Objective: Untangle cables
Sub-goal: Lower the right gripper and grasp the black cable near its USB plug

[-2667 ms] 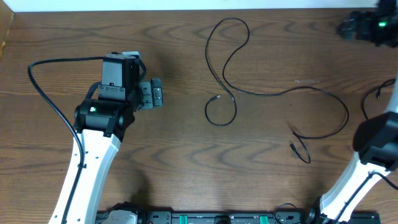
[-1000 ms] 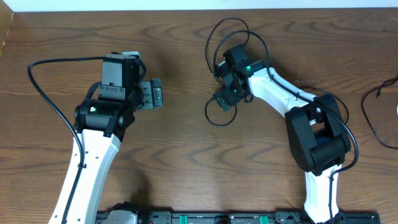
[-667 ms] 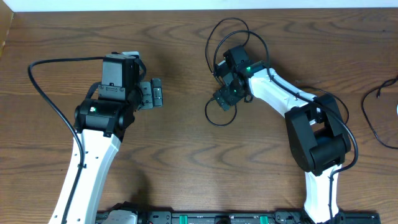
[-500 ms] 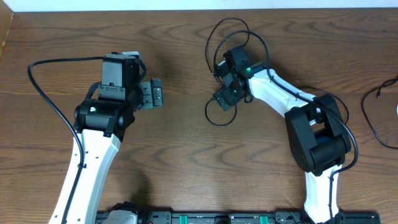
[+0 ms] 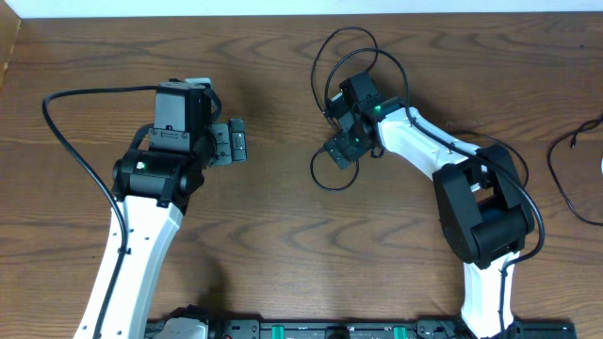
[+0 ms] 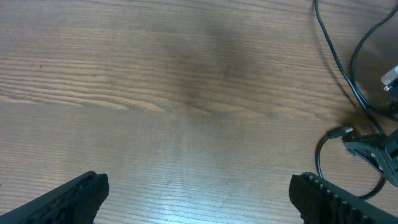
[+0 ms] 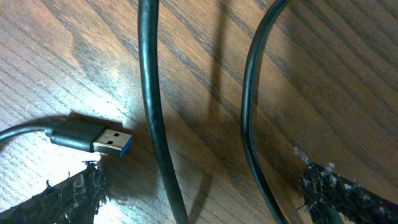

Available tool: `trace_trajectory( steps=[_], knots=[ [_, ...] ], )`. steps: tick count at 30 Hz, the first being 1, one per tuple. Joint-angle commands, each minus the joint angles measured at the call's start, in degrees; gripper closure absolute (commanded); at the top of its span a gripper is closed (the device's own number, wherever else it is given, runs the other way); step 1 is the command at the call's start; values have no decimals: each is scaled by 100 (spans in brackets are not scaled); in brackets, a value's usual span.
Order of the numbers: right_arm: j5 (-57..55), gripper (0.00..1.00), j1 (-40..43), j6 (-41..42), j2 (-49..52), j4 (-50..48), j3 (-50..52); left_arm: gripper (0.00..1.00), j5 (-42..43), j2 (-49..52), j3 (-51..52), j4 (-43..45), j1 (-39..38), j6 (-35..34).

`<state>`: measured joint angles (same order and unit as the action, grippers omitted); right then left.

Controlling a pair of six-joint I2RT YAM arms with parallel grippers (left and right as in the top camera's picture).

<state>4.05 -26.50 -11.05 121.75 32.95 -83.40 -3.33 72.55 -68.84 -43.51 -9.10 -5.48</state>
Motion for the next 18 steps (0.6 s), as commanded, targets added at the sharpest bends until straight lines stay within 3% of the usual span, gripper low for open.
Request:
trace_trajectory(
  steps=[1,9,18],
  knots=[
    [55,1,-55,26,120,103,247,3,-13,22,-70,-17,20,94],
    [57,14,-55,26,120,111,254,2,-13,22,-70,-17,20,94],
    [57,42,-55,26,120,114,254,2,-13,22,-70,-17,20,94]
  ],
)
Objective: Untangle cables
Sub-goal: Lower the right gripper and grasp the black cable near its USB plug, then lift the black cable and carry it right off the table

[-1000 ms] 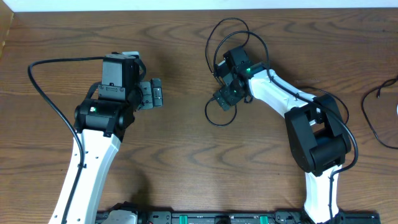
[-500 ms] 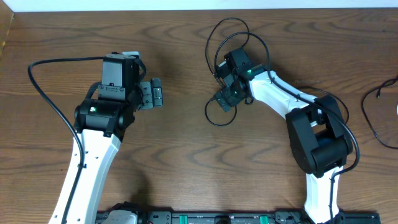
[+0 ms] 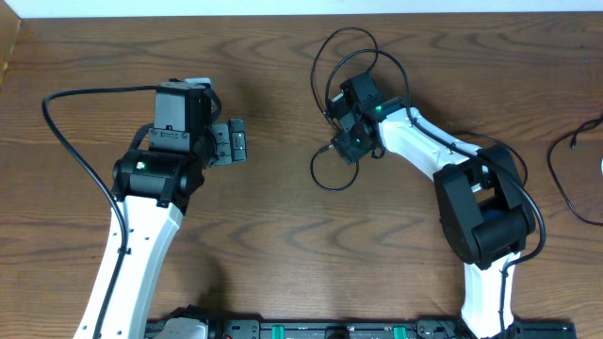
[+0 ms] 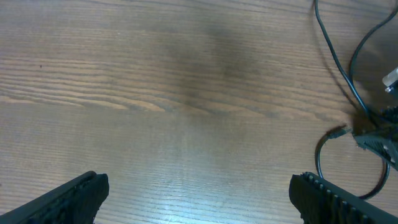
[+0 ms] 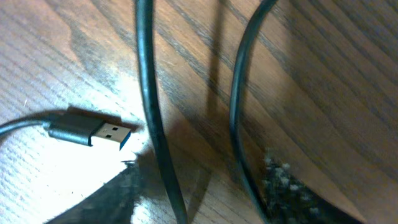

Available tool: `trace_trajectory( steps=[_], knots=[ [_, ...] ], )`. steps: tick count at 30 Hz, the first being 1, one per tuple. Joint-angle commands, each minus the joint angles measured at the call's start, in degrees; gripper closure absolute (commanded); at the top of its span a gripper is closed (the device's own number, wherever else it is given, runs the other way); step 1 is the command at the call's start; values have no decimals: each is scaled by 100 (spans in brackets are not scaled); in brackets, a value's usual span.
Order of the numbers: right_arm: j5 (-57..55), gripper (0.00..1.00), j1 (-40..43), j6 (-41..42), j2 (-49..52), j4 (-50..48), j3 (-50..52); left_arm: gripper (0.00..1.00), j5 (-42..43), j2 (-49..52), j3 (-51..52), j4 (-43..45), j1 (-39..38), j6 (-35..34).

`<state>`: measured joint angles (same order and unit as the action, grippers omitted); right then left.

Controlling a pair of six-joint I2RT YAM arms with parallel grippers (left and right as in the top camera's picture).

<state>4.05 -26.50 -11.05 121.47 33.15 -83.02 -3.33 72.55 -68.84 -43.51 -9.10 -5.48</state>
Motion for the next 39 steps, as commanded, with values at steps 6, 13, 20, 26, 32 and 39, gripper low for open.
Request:
trace_trajectory(
  steps=[6,13,20,26,32,39],
  knots=[
    [59,61,-55,28,149,94,216,3,-11,22,-70,-17,20,94],
    [59,99,-39,212,131,256,208,3,-11,22,-70,-20,20,94],
    [31,99,33,238,-118,304,190,3,-11,22,-70,-17,20,94],
    [-428,99,157,238,-953,328,59,3,-13,22,-70,-17,20,94],
    [-1661,99,166,216,-2273,96,15,3,-11,22,-70,-17,20,94],
    [-3121,99,302,-682,-3742,-955,17,3,-13,22,-70,-17,20,94]
  ],
)
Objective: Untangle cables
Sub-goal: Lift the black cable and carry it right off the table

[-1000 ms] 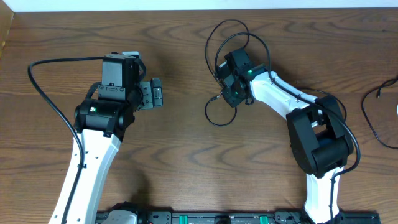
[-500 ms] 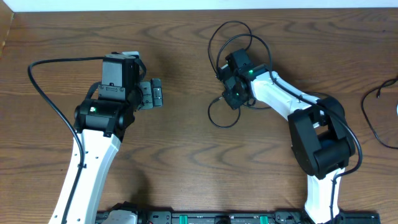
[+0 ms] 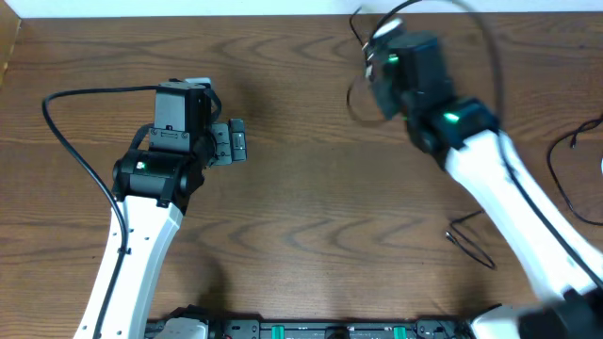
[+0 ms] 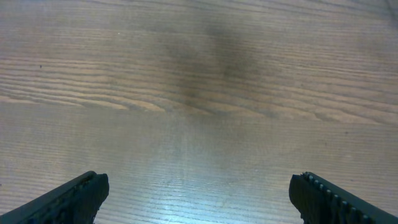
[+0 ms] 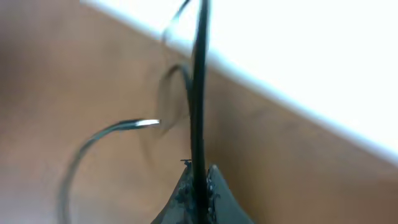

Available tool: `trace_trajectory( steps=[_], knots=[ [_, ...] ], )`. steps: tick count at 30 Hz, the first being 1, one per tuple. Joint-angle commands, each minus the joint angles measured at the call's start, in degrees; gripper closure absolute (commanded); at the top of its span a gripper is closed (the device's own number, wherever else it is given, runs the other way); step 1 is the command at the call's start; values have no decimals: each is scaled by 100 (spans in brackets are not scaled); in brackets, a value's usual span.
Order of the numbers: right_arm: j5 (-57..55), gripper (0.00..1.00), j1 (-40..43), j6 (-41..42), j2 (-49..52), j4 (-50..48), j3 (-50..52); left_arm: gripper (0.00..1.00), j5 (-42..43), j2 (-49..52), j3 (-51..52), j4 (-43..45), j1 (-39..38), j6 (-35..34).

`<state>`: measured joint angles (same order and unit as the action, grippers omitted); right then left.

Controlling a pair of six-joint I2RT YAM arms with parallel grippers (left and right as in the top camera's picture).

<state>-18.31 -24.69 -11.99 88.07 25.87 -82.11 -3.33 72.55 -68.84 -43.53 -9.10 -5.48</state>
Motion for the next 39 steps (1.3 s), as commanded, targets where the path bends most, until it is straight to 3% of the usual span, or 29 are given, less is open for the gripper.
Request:
trace_trajectory(
  steps=[1,5,11,23,39],
  knots=[
    [-885,99,188,-855,-544,-437,-74,2,-11,22,-70,-15,20,94],
    [-881,99,592,-1491,-892,-1071,-74,3,-13,22,-70,-15,20,94],
    [-879,99,1392,-1572,-955,-1670,-74,3,-13,22,-70,-15,20,94],
    [-800,99,3012,-2509,-879,-2315,-74,3,-11,22,-70,-15,20,94],
    [649,99,5423,-2559,24,-2514,-74,2,-11,22,-70,-17,20,94]
  ],
)
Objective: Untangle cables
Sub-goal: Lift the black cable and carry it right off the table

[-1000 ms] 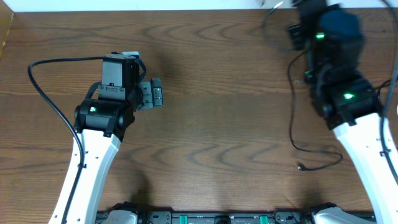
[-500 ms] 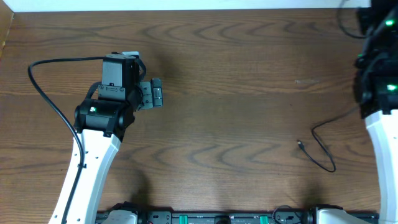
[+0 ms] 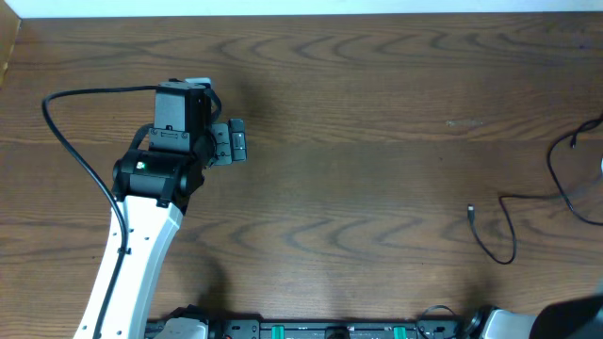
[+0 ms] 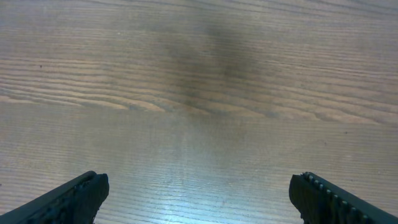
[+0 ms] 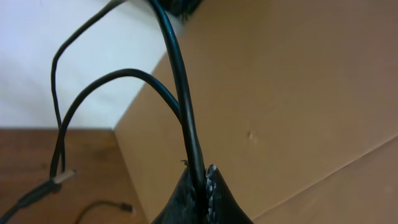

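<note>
In the right wrist view my right gripper (image 5: 200,177) is shut on a thick black cable (image 5: 179,93) that rises from between its fingers. More loops of it hang at the left, ending in a USB plug (image 5: 60,178). The right arm is out of the overhead view. A thin black cable (image 3: 509,247) with a small plug (image 3: 470,212) lies on the table at the right. My left gripper (image 3: 236,143) stands open at the left, with only bare wood between its fingers (image 4: 68,198).
Another black cable (image 3: 568,168) curls at the table's right edge. A tan cardboard-like surface (image 5: 280,93) fills the right wrist view behind the held cable. The left arm's own cable (image 3: 71,141) loops at the far left of the wooden table (image 3: 330,113).
The right arm, then raised over the table's far middle with the cable, has left the overhead view. Its camera now faces a tan surface. A thin cable lies at the right. The left arm is unchanged.
My right gripper was open low over tangled loops beside a USB plug at the table's middle. Then its fingers stood close around one strand. Later it was shut on that cable and raised, and now the cable is off the table's middle, held at the right.
</note>
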Available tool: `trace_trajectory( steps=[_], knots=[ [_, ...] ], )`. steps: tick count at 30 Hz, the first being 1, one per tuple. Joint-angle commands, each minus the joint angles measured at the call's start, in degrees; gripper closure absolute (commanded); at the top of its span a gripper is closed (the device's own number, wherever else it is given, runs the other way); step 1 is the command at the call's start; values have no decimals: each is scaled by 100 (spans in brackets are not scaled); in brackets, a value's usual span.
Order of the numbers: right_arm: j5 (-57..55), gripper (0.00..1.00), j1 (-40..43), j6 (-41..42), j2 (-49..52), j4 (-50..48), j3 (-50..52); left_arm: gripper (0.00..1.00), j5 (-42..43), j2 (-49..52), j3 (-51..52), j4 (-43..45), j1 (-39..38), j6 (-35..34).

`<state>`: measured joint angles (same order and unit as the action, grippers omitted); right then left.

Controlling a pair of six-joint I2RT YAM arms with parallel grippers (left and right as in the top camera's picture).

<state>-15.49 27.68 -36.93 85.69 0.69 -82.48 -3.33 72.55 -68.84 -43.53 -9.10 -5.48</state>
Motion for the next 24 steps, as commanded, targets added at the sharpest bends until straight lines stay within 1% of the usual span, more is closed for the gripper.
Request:
trace_trajectory(
  steps=[1,10,14,17,18,19,20,21,23,24],
  knots=[
    [365,99,256,-66,382,13,-37,3,-11,22,-70,-15,20,94],
    [334,99,691,-63,1432,63,-37,3,-11,22,-70,-17,20,94],
    [295,99,905,-20,1821,356,-37,2,-11,22,-70,-17,20,94],
    [295,99,1071,321,2068,625,-37,3,-13,22,-70,-15,20,94],
    [297,96,1134,501,2142,708,-37,3,-13,22,-70,-15,20,94],
    [297,91,1198,697,2212,796,-37,3,-13,22,-70,-15,20,94],
    [304,89,1263,909,2269,883,-37,3,-13,22,-70,-15,20,94],
    [302,82,1316,1080,2317,953,-37,3,-11,22,-70,-15,20,94],
    [337,53,1399,1368,2382,1097,-35,3,-11,22,-70,-17,20,94],
    [391,41,1432,1471,2398,1163,-35,3,-13,22,-70,-17,20,94]
  ],
)
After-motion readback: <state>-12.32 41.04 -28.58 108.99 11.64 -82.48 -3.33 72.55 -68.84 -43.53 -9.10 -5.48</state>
